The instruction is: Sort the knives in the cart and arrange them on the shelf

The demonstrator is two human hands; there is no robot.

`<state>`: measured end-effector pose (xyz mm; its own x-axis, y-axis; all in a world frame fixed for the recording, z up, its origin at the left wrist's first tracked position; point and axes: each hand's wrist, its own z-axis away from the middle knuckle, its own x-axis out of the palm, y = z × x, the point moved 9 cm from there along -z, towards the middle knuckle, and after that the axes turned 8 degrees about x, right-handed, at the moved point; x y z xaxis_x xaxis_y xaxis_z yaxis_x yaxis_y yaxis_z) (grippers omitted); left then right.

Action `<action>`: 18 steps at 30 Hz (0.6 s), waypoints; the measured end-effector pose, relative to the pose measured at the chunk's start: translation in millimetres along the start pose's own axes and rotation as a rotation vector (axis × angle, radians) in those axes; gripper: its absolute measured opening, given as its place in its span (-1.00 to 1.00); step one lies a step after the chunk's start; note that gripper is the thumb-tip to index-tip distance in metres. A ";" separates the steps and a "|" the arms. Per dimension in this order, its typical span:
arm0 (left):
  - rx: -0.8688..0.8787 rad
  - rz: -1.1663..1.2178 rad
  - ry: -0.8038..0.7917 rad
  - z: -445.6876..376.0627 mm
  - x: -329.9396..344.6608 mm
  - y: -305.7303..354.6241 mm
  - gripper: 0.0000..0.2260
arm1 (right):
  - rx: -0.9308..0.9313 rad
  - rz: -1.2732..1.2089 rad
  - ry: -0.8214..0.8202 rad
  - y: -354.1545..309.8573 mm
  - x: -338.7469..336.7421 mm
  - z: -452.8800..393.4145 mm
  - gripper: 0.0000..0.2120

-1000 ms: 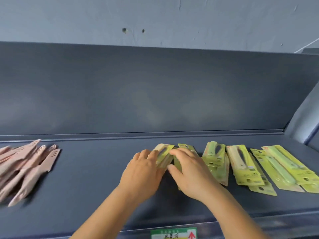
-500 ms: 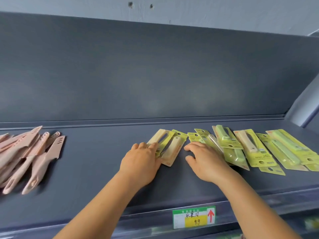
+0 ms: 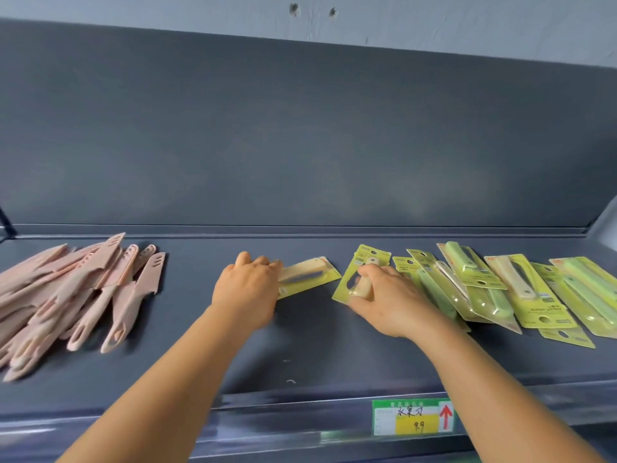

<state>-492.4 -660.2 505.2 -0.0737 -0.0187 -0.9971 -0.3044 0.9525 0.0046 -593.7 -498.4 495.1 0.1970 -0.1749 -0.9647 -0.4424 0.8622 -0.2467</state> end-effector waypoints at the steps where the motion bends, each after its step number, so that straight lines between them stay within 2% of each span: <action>1: -0.014 0.032 -0.022 -1.4 1.0 -3.9 -0.58 | 0.014 -0.021 -0.002 2.8 -1.7 -2.2 -0.54; 3: -0.023 0.087 -0.051 -5.3 2.9 -4.5 -0.59 | 0.035 -0.052 -0.008 7.4 -4.8 -6.9 -0.62; 5: -0.010 0.121 -0.045 -7.2 2.3 2.5 -0.57 | 0.048 -0.061 -0.013 10.7 -5.4 -9.9 -0.62; 7: 0.024 0.094 0.009 -6.5 -0.1 14.7 -0.51 | 0.049 -0.050 -0.003 12.4 -4.5 -11.5 -0.60; 10: 0.102 0.003 0.056 -10.2 3.1 33.9 -0.58 | 0.040 -0.063 0.030 14.2 -3.8 -12.7 -0.61; 13: 0.076 0.082 -0.029 -20.0 7.5 31.4 -0.63 | 0.027 -0.085 0.038 15.9 -4.9 -12.2 -0.63; 18: 0.233 0.182 -0.124 -25.4 4.7 45.1 -0.46 | 0.026 -0.086 0.071 18.2 -11.2 -9.2 -0.56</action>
<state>-530.6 -625.1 502.7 0.0142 0.1817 -0.9833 -0.0705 0.9811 0.1802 -612.1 -485.2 500.6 0.1707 -0.2815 -0.9443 -0.4030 0.8546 -0.3276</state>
